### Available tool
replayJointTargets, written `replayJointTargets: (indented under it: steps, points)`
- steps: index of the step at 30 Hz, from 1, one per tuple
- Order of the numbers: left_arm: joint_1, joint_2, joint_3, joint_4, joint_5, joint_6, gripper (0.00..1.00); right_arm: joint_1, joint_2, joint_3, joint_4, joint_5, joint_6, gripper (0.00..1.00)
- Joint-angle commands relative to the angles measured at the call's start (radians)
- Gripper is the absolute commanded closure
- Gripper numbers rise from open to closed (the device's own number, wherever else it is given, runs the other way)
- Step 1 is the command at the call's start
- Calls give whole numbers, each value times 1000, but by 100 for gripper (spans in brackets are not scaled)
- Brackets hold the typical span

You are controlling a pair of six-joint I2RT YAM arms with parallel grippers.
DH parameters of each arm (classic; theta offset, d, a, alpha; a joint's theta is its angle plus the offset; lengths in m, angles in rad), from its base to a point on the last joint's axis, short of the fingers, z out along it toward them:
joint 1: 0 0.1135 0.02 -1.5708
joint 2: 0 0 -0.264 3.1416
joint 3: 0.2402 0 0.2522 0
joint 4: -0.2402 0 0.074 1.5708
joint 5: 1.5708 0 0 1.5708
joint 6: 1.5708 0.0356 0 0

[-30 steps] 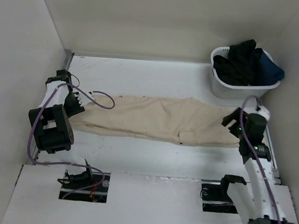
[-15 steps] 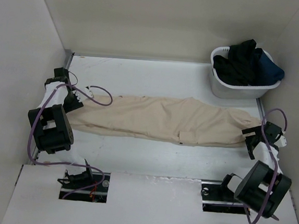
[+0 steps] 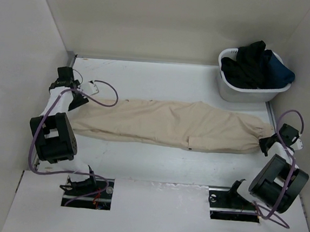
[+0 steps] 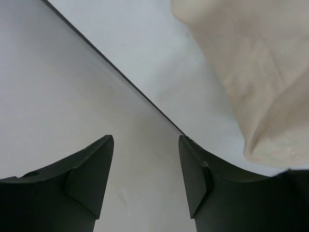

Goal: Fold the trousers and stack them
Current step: Fold the trousers

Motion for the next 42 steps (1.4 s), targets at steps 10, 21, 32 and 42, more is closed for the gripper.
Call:
replayJointTargets:
  steps: [10,21,32,42]
  points:
    - [-370,-1,82,2,9,-70,41,287,-401,118,27,192,-369,100]
    - [-424,182,65,-1,4,-202,44,1269,-230,332,35,565,-635,100]
    - [-419,219,39,11,1,-240,46,1598,389,618,115,486,-498,100]
    - [-399,217,45,11,1,-245,46,1632,302,499,211,-3,-457,23]
